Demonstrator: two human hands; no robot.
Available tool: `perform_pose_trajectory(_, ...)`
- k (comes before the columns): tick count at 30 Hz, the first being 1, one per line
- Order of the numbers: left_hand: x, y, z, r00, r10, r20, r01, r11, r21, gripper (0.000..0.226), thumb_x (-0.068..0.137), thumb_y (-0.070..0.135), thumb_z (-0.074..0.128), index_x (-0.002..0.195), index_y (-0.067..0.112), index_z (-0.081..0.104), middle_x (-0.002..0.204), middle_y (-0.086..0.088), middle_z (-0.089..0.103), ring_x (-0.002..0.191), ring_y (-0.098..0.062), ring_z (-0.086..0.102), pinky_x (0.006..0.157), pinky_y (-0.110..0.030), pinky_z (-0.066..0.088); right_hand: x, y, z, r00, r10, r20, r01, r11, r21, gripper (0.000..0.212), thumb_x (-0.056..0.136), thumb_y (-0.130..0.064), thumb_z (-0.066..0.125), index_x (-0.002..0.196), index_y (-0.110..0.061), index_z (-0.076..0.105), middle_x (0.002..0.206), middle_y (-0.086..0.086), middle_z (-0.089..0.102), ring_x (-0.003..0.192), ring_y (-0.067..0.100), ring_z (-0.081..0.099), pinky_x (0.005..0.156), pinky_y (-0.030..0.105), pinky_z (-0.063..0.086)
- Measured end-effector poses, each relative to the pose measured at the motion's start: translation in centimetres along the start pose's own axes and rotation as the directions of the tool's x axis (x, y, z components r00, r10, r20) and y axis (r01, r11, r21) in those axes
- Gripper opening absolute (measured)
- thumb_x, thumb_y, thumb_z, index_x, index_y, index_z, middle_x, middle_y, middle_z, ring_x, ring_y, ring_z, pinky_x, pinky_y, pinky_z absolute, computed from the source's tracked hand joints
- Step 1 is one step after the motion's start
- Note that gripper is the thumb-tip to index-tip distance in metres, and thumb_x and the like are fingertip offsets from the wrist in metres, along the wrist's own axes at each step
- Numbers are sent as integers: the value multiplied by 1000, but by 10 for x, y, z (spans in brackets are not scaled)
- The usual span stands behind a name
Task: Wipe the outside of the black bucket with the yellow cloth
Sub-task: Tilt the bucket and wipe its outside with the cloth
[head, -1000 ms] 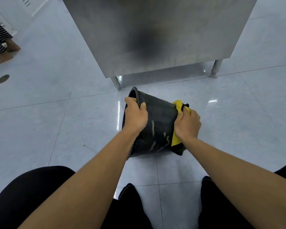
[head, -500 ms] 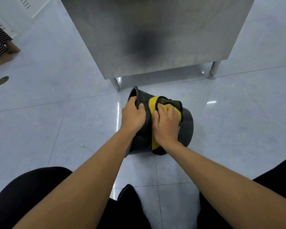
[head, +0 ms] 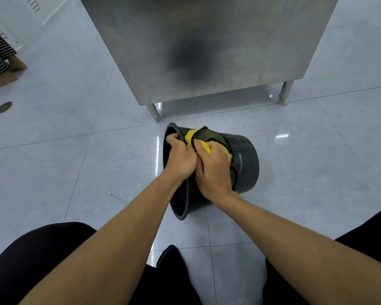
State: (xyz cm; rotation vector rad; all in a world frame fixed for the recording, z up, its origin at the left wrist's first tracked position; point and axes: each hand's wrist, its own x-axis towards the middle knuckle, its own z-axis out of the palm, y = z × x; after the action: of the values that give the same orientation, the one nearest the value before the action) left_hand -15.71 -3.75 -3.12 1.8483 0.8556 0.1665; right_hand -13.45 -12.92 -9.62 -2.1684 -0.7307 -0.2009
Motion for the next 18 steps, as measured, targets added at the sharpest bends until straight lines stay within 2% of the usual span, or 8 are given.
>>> perform_pose_trajectory(2, 0, 1, 1, 999, 34, -24, -33, 999, 29, 36, 104, 12, 39, 136, 8, 22, 93, 1, 56, 82, -12, 60, 78, -35, 55, -2, 14, -2, 999, 11, -32, -13, 999, -47, 42, 104, -34, 40, 137, -18, 62, 111, 13, 58, 102, 33, 55, 87, 47, 42)
perform_pose_trajectory(5, 7, 1, 2, 997, 44, -67, -39, 997, 70, 36, 107, 16, 39, 139, 10, 23, 87, 0, 55, 74, -15, 58, 70, -36, 54, -5, 40, -5, 978, 198, -57, -204, 972, -113, 43, 104, -37, 38, 139, -23, 59, 112, 13, 56, 107, 31, 51, 92, 47, 40)
perform_pose_trajectory(7, 9, 0, 2, 996, 21, -83, -15, 997, 70, 39, 107, 18, 40, 142, 14, 23, 86, 2, 54, 70, -13, 56, 63, -32, 52, -5, 53, -7, 942, 329, -59, -334, 932, -142, 41, 105, -36, 37, 138, -24, 57, 113, 12, 53, 109, 32, 49, 95, 48, 39)
perform_pose_trajectory(10, 12, 0, 1, 997, -31, -72, 33, 999, 25, 52, 103, 17, 43, 150, 22, 23, 91, 7, 57, 69, -11, 58, 61, -30, 52, 5, 48, -8, 901, 430, -52, -433, 893, -120, 37, 105, -33, 37, 134, -23, 58, 109, 11, 52, 105, 30, 49, 100, 48, 41)
perform_pose_trajectory(12, 11, 0, 0, 999, -28, -22, 29, 999, 33, 69, 97, 15, 45, 158, 30, 18, 97, 14, 58, 76, -8, 60, 71, -33, 58, 10, 30, -8, 930, 364, -56, -367, 929, -41, 36, 102, -32, 38, 120, -15, 64, 98, 12, 50, 92, 32, 50, 89, 47, 46)
perform_pose_trajectory(14, 9, 0, -3, 1000, 6, 26, -8, 998, 56, 78, 94, 11, 46, 162, 32, 14, 112, 13, 62, 94, -11, 63, 88, -37, 58, 7, 9, -4, 977, 203, -60, -199, 978, 68, 35, 98, -29, 38, 108, -9, 65, 88, 12, 48, 82, 32, 48, 76, 47, 47)
perform_pose_trajectory(16, 10, 0, -6, 998, 30, 49, -31, 999, 22, 76, 94, 5, 48, 161, 28, 20, 138, -1, 59, 119, -22, 59, 104, -43, 50, 3, -5, -1, 997, 53, -51, -45, 989, 143, 37, 99, -25, 40, 119, -9, 66, 90, 12, 50, 82, 30, 48, 72, 44, 46)
perform_pose_trajectory(18, 12, 1, -8, 997, 51, 62, -51, 999, 2, 70, 96, 4, 50, 159, 23, 27, 144, -6, 56, 129, -26, 55, 110, -44, 45, 3, -3, 0, 999, -28, -38, 32, 991, 127, 42, 100, -22, 44, 136, -10, 61, 96, 14, 52, 86, 31, 50, 74, 43, 46)
